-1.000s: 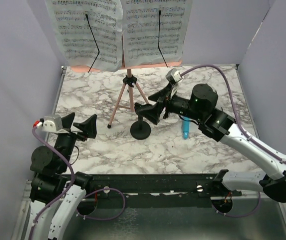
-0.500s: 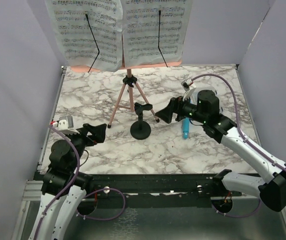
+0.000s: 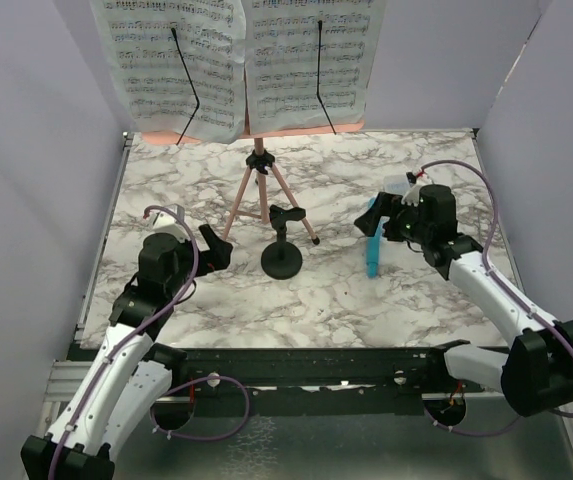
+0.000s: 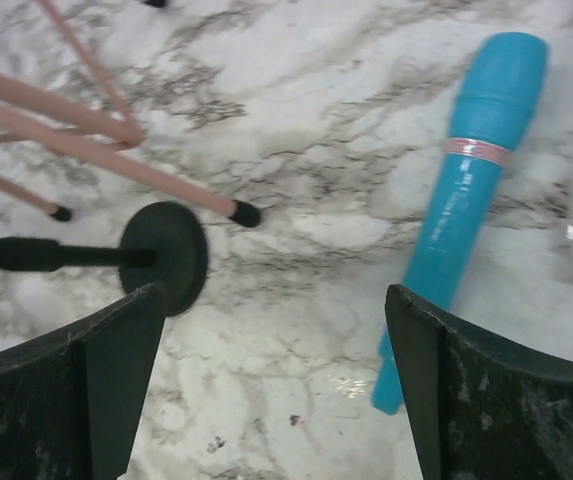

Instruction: Set up the instrument practice props

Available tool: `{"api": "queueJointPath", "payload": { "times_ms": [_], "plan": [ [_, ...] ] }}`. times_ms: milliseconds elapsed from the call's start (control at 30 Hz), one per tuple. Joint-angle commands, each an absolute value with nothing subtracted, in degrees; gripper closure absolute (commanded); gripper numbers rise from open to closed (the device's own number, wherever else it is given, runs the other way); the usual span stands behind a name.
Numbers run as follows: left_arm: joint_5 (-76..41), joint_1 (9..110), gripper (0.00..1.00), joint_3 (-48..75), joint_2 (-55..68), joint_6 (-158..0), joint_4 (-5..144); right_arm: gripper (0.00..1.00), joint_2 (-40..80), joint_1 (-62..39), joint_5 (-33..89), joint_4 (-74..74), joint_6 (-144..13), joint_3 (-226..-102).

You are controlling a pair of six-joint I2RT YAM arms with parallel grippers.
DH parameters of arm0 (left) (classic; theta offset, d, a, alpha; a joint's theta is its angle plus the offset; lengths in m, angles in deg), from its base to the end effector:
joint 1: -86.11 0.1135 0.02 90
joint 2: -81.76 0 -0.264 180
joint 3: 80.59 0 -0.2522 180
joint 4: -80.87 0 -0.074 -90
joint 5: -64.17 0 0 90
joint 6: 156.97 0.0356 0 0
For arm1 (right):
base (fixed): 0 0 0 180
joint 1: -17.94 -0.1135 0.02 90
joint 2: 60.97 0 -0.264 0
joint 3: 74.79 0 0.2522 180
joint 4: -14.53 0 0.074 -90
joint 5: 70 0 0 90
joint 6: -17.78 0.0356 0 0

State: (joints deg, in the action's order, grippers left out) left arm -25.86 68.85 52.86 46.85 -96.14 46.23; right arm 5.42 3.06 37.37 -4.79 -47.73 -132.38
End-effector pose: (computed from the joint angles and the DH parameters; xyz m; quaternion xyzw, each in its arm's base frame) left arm 0.1446 -0.0449 0.2726 -0.0867 0.8294 -0.2174 0.5073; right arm 0.2473 0.0767 0.2659 -0.0063 0.8514 0.2931 0.4349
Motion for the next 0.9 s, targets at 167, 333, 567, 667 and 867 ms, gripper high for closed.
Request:
{"api": "queueJointPath", "payload": {
  "times_ms": [167, 333, 567, 667, 867],
  "plan": [
    [-29.1, 68.8, 0.01, 54.9, 41.7, -92.4, 51.9, 0.06, 21.6, 3.7, 16.5, -12.2, -50.5, -138.9],
    [-30.0, 68.8, 0.01, 56.5, 42.8, -91.1, 53.2, 0.13, 34.0, 3.7, 11.1, -17.5, -51.4, -149.6],
    [-29.8, 68.8, 0.01, 56.6, 41.5, -91.0, 53.3, 0.22, 41.4, 3.7, 10.8, -18.7, -52.2, -156.5],
    [-29.5, 68.8, 0.01, 56.6, 40.6, -91.1, 53.3, 0.29, 44.6, 3.7, 13.2, -19.9, -53.0, -158.9],
    [-29.4, 68.7, 0.01, 56.6, 40.1, -91.6, 53.2, 0.43, 48.4, 3.6, 17.9, -20.4, -53.2, -160.0]
  ]
}}
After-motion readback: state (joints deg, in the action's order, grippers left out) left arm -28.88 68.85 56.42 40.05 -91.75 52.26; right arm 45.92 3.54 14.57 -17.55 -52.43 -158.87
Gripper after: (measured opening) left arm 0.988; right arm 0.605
